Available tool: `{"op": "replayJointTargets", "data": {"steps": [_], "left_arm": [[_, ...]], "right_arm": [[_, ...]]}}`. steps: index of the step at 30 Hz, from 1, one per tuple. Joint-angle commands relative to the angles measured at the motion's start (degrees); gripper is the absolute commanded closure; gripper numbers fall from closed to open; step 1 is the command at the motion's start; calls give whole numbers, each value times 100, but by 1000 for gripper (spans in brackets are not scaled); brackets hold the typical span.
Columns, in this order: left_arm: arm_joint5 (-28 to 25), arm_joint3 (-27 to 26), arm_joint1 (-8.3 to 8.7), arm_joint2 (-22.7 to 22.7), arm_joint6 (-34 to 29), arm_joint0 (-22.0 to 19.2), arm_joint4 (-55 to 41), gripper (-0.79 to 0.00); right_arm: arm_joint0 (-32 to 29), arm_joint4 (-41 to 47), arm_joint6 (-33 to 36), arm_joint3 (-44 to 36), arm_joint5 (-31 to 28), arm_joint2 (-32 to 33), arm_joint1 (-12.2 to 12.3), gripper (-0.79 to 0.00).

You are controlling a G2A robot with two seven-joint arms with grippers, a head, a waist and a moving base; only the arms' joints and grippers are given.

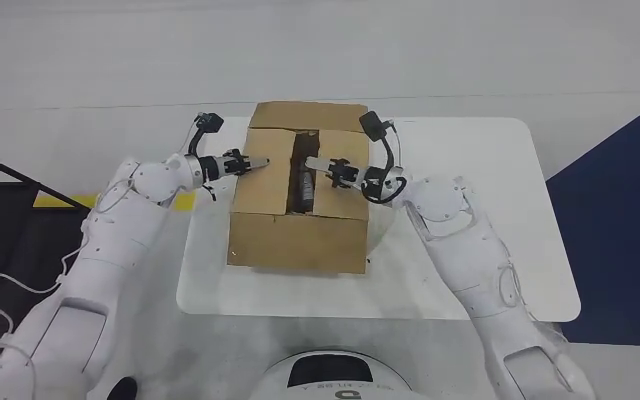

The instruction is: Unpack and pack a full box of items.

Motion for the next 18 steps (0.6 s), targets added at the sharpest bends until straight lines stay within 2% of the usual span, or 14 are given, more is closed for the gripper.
{"op": "replayJointTargets", "data": {"steps": [1, 7, 10, 13, 18], "left_arm": [[-28, -24, 17, -56, -15, 2, -16, -785], [-30, -100, 38, -112, -67, 18, -17, -785], [-30, -100, 38, -112, -67, 18, -17, -785], [-30, -100, 38, -112, -67, 18, -17, -785], [-30, -100, 38, -112, -67, 18, -17, -785]], "right_arm": [[0, 0, 0, 0, 0, 0, 0, -785], [-43, 163, -83, 67, -33, 11, -8, -785], [50, -67, -330, 307, 195, -30, -9, -785], [18, 153, -339, 129, -20, -38, -16, -785], [18, 153, -339, 129, -20, -38, -16, -785]]}}
